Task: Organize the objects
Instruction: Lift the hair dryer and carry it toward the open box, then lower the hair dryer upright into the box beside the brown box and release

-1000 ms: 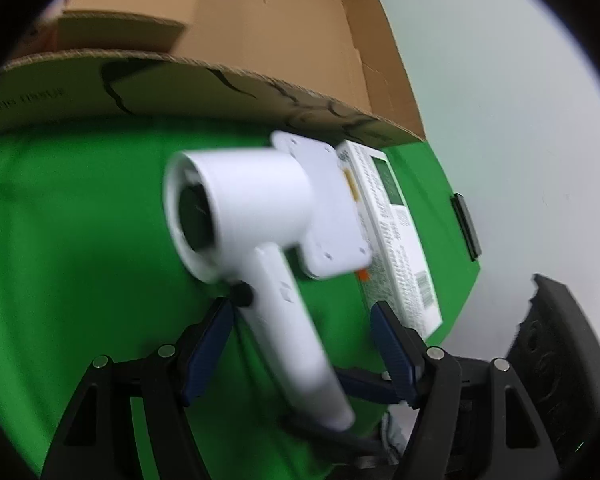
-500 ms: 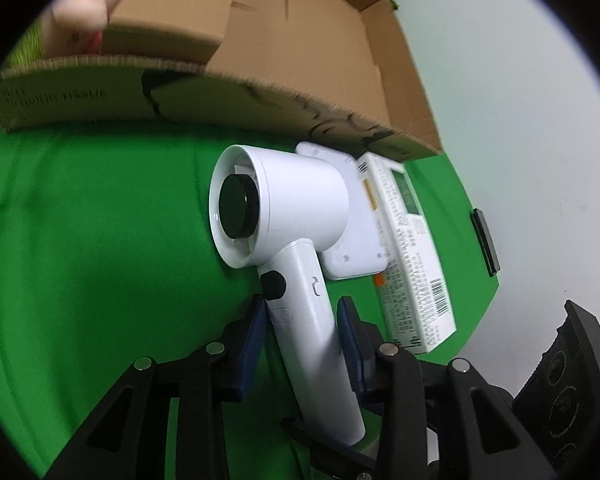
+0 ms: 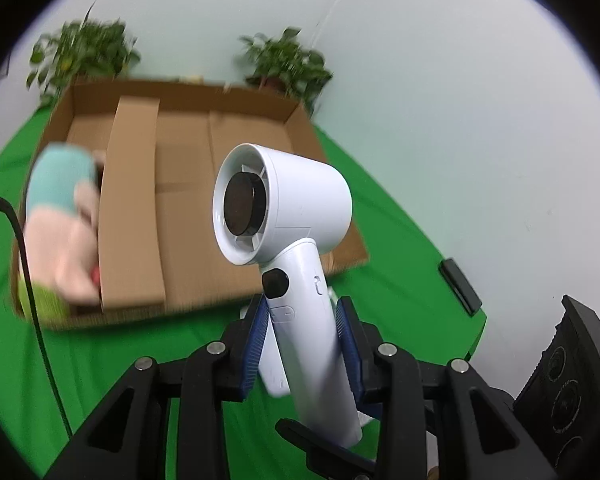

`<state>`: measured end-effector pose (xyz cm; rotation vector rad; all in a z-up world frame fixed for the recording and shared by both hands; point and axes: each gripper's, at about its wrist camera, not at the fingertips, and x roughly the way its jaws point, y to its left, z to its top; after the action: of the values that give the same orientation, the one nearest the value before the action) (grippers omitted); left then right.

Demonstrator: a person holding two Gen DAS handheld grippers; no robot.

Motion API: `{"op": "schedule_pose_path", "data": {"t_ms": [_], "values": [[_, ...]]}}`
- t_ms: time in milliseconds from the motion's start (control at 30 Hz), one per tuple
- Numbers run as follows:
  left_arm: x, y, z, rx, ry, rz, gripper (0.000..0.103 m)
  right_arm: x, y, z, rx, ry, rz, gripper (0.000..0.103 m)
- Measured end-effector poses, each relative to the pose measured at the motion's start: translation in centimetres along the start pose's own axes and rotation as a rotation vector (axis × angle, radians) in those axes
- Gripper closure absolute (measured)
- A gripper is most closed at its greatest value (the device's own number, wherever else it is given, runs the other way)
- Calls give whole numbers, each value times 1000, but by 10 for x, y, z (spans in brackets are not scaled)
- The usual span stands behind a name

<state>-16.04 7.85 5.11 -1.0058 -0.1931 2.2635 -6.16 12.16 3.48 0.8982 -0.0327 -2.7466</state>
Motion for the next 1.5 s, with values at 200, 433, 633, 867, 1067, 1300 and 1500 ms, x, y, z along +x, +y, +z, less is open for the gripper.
{"op": "schedule_pose_path", "data": {"t_ms": [200,433,633,867,1067,1300,1500], "values": [[5,-2,53,39,-39,21,70,6,-10,51,-23,-52,-2,74],[32,21,114,35,-28,37,70,55,-15,130,-27,-53,9,74],[70,51,115,-3,45,56,69,120,-42,164,4,16,39,74],[123,80,91,-55,163,116,70,178,-57,140,63,115,95,74],[154,91,79,-69,232,174,70,221,-72,123,104,177,135,74],[158,88,83,-70,236,199,70,241,-80,125,131,181,136,75],[158,96,86,-100,248,214,67,252,-78,130,149,205,115,79]]}}
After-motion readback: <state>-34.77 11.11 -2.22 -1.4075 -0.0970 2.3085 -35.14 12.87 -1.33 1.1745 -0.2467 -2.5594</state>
